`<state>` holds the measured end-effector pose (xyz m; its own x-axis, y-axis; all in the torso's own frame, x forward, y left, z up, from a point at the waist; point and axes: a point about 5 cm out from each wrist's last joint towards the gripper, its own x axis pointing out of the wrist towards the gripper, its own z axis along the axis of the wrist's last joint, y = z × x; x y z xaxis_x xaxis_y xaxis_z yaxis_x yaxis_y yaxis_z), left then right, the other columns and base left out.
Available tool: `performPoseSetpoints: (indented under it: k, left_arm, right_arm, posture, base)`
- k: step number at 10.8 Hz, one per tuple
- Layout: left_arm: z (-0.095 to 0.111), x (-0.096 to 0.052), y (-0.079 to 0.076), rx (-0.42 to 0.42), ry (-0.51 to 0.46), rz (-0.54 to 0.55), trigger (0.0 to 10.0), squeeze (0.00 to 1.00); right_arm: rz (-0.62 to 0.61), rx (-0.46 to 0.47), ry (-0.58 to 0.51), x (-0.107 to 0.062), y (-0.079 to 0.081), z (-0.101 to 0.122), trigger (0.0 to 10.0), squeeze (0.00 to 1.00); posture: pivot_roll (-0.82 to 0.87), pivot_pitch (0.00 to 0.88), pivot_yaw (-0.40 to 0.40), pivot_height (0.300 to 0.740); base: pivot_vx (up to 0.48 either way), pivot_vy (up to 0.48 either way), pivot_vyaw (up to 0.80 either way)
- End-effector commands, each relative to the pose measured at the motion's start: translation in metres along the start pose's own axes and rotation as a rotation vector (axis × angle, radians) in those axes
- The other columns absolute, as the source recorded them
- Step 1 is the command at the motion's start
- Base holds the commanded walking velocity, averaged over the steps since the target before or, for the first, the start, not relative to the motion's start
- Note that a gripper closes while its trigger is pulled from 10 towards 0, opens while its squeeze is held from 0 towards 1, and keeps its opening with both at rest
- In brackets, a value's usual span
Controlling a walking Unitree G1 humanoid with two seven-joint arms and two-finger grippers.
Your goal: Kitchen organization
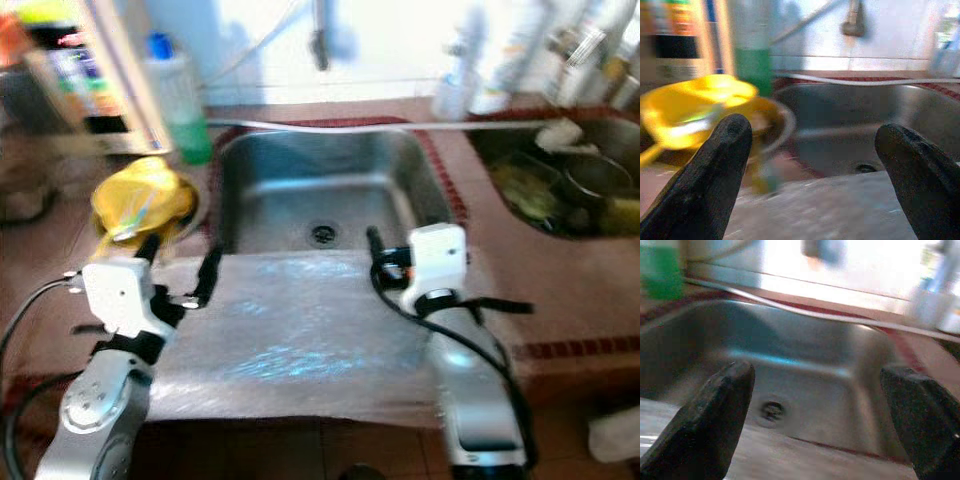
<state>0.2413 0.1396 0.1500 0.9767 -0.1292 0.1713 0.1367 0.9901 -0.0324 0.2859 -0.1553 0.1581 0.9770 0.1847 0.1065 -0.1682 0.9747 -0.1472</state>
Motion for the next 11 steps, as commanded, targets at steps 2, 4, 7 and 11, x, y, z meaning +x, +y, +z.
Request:
performPoseSetpoints:
  k: [2,4,7,11]
  left_arm:
    - [0.005,-0.0018,0.0047,0.047,-0.016,0.056,10.0,0.0]
    - [0.0041,-0.0008,0.0074,0.046,-0.009,0.068,10.0,0.0]
    - [0.0037,-0.0011,0.0061,0.052,-0.004,0.063,10.0,0.0]
    - [0.003,-0.0013,0.0077,0.051,0.002,0.064,10.0,0.0]
  right_arm:
    - [0.004,-0.004,-0.012,-0.0008,-0.0004,0.0023,10.0,0.0]
    - [0.003,-0.003,-0.009,-0.0017,0.0,0.0015,10.0,0.0]
    - [0.002,-0.001,-0.008,-0.0025,0.001,0.0009,10.0,0.0]
    - [0.001,0.0,-0.004,-0.0025,0.0023,-0.0004,10.0,0.0]
  posture:
    - [-0.1,0.146,0.019,0.74]
    - [-0.1,0.149,0.022,0.74]
    - [-0.1,0.15,0.027,0.74]
    - [-0.09,0.151,0.03,0.74]
  base:
    - [0.0,0.0,0.0]
    - [0.0,-0.126,0.0]
    - [0.0,-0.285,0.0]
    - [0.0,-0.391,0.0]
